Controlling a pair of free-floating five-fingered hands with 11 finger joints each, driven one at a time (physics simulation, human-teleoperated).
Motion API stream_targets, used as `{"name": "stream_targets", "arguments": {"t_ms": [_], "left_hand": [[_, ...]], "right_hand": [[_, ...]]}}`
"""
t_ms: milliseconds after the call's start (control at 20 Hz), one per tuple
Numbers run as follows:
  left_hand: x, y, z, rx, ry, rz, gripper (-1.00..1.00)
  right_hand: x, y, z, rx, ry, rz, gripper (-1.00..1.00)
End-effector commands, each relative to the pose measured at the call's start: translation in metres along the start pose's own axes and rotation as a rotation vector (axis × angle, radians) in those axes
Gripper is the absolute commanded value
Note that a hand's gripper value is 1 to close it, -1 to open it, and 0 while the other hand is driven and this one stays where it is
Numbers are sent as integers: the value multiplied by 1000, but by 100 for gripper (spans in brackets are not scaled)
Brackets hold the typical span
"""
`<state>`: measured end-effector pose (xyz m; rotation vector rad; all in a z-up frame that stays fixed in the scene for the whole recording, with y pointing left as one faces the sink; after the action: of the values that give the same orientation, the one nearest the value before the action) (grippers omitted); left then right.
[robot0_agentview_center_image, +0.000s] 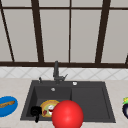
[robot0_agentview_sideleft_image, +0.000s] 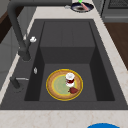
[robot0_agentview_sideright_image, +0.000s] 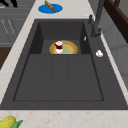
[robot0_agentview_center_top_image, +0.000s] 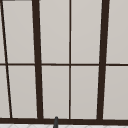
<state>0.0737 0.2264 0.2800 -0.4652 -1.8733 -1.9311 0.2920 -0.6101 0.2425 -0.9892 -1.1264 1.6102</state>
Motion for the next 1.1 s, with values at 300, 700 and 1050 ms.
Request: {"name": "stream_targets", "arguments": {"t_ms": [300, 700, 1050], "left_hand": [[0, 0, 0, 0, 0, 0, 0], [0, 0, 0, 0, 0, 0, 0], [0, 0, 0, 0, 0, 0, 0]], "right_hand": [[-26, 75, -12, -16, -61, 4, 100], [-46, 119, -30, -94, -63, -39, 100], [-63, 128, -34, -71, -94, -124, -100]]}}
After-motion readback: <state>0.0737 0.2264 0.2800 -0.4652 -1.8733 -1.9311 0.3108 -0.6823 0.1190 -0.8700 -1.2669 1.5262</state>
